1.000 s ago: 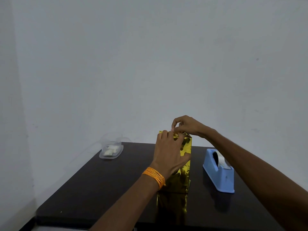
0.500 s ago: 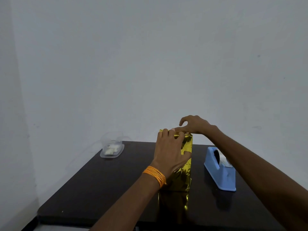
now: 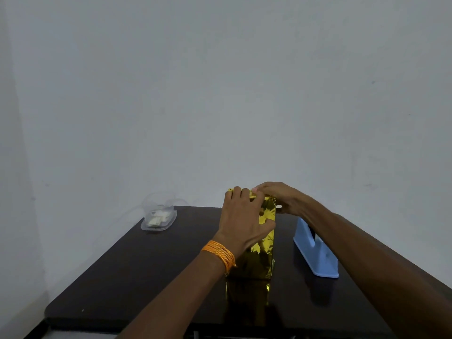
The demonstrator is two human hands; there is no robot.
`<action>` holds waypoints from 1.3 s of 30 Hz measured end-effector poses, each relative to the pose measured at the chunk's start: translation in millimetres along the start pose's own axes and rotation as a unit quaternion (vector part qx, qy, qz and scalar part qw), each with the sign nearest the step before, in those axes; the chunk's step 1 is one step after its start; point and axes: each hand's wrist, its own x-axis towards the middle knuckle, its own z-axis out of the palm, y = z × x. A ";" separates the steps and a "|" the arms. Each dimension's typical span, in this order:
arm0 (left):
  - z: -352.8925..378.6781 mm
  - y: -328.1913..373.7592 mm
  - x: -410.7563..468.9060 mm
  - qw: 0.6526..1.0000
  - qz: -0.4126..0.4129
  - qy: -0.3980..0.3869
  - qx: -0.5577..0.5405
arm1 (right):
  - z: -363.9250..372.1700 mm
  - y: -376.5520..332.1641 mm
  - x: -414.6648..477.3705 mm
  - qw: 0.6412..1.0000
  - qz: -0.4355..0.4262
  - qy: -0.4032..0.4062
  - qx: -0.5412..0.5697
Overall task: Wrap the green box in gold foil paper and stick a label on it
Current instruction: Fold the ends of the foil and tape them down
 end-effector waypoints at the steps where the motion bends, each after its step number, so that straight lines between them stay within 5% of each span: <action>1: -3.4 0.5 0.7 1.000 0.002 -0.004 -0.012 | 1.2 5.7 -0.5 0.999 0.008 0.000 0.042; 6: -14.0 -21.3 37.3 0.971 -0.117 -0.001 -0.209 | -1.4 18.0 6.5 0.993 0.013 -0.014 0.116; 11: 2.0 -63.6 77.5 0.814 -0.282 -0.137 -0.489 | -1.4 15.8 5.5 0.991 0.006 -0.025 0.131; 14: 15.4 -67.7 77.4 0.772 -0.278 -0.249 -0.515 | -1.9 20.5 9.3 0.991 -0.002 -0.026 0.129; 18: 34.2 -70.3 72.0 0.684 -0.339 -0.255 -0.594 | -0.9 27.1 14.6 0.988 0.001 -0.040 0.150; 21: 38.1 -70.7 71.9 0.680 -0.345 -0.234 -0.603 | 2.1 28.3 17.9 0.985 0.004 -0.045 0.164; 32: 30.8 -71.8 72.1 0.782 -0.220 -0.151 -0.563 | 2.6 32.9 20.3 0.986 -0.001 -0.048 0.161; 39: 36.1 -73.1 70.6 0.790 -0.218 -0.152 -0.552 | 1.9 36.4 23.5 0.985 -0.009 -0.061 0.163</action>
